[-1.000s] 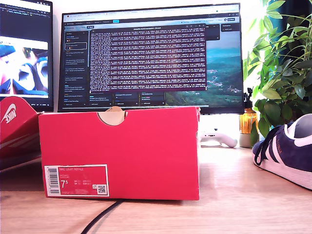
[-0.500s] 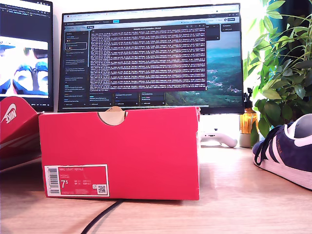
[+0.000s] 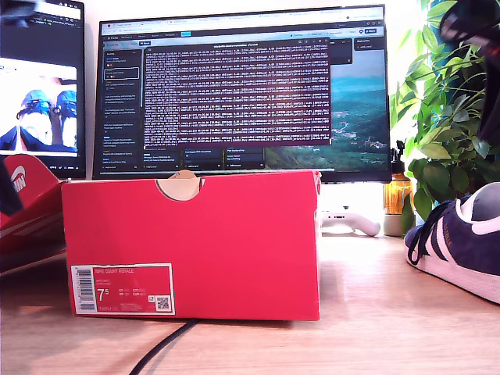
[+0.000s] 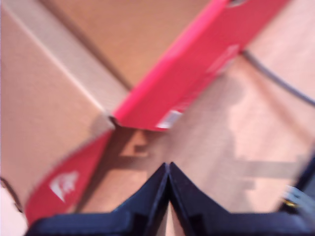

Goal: Pack the blue shoes by picking the first shoe and placing it inside the red shoebox, left side, then picking and rotating the second shoe and placing it in the shoebox

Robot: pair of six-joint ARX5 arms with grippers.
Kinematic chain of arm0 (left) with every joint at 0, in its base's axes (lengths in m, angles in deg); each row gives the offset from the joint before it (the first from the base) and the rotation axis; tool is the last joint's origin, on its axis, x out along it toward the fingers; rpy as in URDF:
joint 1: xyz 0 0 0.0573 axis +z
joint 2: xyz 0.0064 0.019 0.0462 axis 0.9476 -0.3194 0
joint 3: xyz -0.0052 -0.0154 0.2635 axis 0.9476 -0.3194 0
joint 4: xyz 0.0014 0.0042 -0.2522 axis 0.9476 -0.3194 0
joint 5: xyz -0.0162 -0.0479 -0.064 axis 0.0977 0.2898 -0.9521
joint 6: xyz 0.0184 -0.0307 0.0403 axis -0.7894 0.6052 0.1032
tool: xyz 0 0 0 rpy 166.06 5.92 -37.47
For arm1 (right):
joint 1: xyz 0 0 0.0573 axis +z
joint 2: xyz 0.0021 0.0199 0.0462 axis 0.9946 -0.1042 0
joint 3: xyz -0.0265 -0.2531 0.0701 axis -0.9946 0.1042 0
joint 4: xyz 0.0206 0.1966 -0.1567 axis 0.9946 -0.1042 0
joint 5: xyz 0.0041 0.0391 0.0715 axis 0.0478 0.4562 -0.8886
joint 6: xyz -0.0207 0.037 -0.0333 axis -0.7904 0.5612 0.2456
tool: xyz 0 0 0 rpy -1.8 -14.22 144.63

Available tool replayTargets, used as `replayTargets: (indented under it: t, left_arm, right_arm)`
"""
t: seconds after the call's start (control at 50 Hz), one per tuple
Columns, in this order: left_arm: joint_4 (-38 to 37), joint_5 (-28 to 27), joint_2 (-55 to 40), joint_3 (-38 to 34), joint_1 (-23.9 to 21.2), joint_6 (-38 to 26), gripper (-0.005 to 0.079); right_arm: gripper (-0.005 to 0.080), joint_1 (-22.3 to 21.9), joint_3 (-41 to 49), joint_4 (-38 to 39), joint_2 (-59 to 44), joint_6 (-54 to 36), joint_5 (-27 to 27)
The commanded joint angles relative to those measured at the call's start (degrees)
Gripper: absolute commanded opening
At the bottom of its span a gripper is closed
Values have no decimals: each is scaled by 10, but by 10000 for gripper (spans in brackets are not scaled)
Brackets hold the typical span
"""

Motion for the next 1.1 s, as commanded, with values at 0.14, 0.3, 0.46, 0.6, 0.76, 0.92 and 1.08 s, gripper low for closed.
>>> replayTargets:
  t: [0.14,0.3,0.46,0.6,0.76,0.92,1.08]
  left_arm:
    - [31,31,-50,-5,-4,-54,-19]
    - [47,50,-72,-5,-5,-72,-19]
    - [75,50,-73,-5,-5,-80,-19]
    - [91,50,-73,-5,-5,-80,-19]
    - [96,50,-73,-5,-5,-80,-19]
    - [108,50,-73,-5,-5,-80,-19]
    - [127,50,-73,-5,-5,-80,-19]
  right_arm:
    - [237,14,-16,-30,-62,-22,0]
    - [238,28,-16,-15,-100,-34,-3]
    - [238,44,-16,-8,-143,-41,-3]
    - [228,53,-16,10,-186,-44,-2]
    - [173,54,-16,18,-223,-46,-2]
    - [-12,54,-17,46,-230,-56,4]
    - [-13,60,-35,34,-229,-52,4]
